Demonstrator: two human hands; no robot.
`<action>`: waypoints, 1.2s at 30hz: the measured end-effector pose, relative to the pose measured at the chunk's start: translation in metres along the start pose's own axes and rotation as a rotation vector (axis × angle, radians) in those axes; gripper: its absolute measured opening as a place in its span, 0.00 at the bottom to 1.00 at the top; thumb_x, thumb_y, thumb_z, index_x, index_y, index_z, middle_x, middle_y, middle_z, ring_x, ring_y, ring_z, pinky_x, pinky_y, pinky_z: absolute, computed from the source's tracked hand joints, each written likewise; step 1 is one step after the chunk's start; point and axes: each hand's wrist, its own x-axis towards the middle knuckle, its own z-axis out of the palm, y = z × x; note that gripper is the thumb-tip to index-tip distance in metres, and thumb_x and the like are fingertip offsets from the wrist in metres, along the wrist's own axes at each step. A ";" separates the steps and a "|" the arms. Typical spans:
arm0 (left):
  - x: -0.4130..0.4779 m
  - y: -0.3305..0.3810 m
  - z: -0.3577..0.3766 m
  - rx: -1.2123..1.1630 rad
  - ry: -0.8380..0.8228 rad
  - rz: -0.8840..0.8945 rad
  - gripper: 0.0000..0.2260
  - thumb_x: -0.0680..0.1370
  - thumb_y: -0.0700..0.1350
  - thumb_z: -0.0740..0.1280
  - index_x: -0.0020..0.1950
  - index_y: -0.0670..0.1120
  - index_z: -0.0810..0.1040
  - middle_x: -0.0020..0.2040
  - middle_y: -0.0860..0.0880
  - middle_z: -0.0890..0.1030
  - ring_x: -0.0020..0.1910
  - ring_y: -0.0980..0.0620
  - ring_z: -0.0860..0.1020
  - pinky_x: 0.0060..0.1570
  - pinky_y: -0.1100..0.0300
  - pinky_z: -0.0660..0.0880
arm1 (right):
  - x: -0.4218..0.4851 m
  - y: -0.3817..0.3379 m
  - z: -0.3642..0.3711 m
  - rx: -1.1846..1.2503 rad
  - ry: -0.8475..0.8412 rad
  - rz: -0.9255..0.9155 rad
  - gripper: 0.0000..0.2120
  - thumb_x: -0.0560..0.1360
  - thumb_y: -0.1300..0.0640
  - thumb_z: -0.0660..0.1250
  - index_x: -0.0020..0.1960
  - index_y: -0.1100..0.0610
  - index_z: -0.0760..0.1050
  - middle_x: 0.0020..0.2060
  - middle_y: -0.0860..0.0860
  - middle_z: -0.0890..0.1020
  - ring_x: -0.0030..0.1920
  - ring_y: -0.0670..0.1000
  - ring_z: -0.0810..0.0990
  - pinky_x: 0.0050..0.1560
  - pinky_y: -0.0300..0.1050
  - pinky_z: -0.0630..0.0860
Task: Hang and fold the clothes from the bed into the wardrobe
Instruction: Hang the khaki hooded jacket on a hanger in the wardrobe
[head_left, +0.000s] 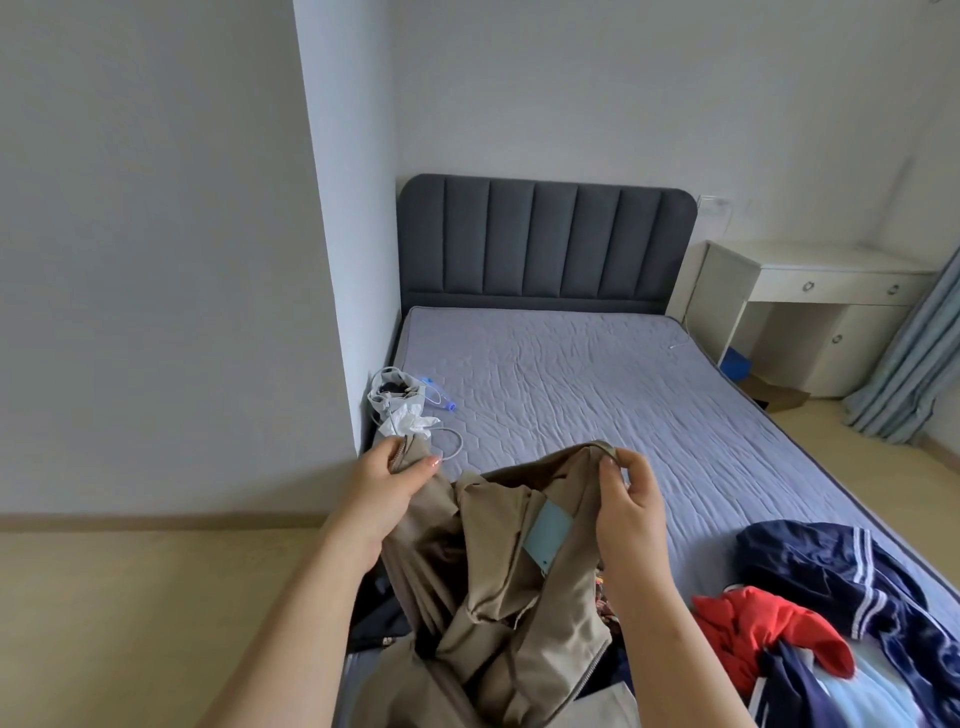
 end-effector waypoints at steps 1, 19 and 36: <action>-0.001 -0.001 0.001 0.087 -0.038 0.010 0.08 0.72 0.44 0.73 0.46 0.49 0.75 0.44 0.49 0.80 0.38 0.56 0.77 0.40 0.63 0.72 | -0.002 0.000 0.002 0.032 -0.021 -0.001 0.11 0.81 0.57 0.57 0.42 0.50 0.73 0.29 0.45 0.76 0.25 0.35 0.72 0.25 0.28 0.69; -0.018 -0.017 0.047 0.107 -0.493 -0.018 0.10 0.69 0.43 0.74 0.47 0.53 0.77 0.42 0.54 0.81 0.41 0.58 0.79 0.40 0.66 0.75 | -0.015 0.004 0.018 0.199 -0.264 0.103 0.12 0.79 0.60 0.60 0.42 0.49 0.79 0.34 0.44 0.81 0.37 0.41 0.79 0.40 0.36 0.77; -0.008 0.008 0.049 -0.514 -0.077 -0.186 0.07 0.79 0.42 0.63 0.43 0.46 0.79 0.37 0.45 0.82 0.35 0.49 0.80 0.39 0.56 0.76 | -0.032 0.026 0.016 -0.139 -0.548 0.516 0.20 0.71 0.56 0.72 0.58 0.51 0.66 0.50 0.44 0.77 0.40 0.36 0.74 0.30 0.29 0.69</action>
